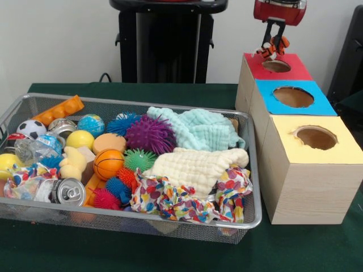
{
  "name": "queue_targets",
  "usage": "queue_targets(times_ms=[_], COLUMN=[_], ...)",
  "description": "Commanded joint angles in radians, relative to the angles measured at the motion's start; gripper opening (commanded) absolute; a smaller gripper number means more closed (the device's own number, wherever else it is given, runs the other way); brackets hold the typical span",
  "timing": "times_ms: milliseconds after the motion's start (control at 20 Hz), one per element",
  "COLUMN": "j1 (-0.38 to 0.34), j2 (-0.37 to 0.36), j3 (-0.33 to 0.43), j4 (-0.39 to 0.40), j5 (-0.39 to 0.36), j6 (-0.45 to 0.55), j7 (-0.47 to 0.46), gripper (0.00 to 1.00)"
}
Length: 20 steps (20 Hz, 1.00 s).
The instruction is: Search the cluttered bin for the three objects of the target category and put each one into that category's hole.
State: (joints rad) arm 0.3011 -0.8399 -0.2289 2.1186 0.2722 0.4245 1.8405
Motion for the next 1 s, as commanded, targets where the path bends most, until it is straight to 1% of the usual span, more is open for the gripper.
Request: queue_targets(times_ms=[50, 300, 350, 400, 550, 800, 1000], j1=[-0.016, -0.017, -0.020, -0.025, -0.017, -0.035, -0.018], j2=[0.031, 0.038, 0.043, 0.052, 0.048, 0.041, 0.057], j3=[0.035, 0.041, 0.050, 0.048, 0.048, 0.096, 0.100], j4=[-0.051, -0.057, -0.056, -0.075, -0.074, -0.038, -0.066], j5=[0.046, 0.048, 0.053, 0.052, 0.053, 0.077, 0.093], j6=[0.034, 0.018, 0.003, 0.009, -0.007, -0.058, -0.062], j7=[0.232, 0.230, 0.231, 0.227, 0.231, 0.227, 0.240], gripper=[0.00, 0.00, 0.00, 0.00, 0.00, 0.00, 0.00])
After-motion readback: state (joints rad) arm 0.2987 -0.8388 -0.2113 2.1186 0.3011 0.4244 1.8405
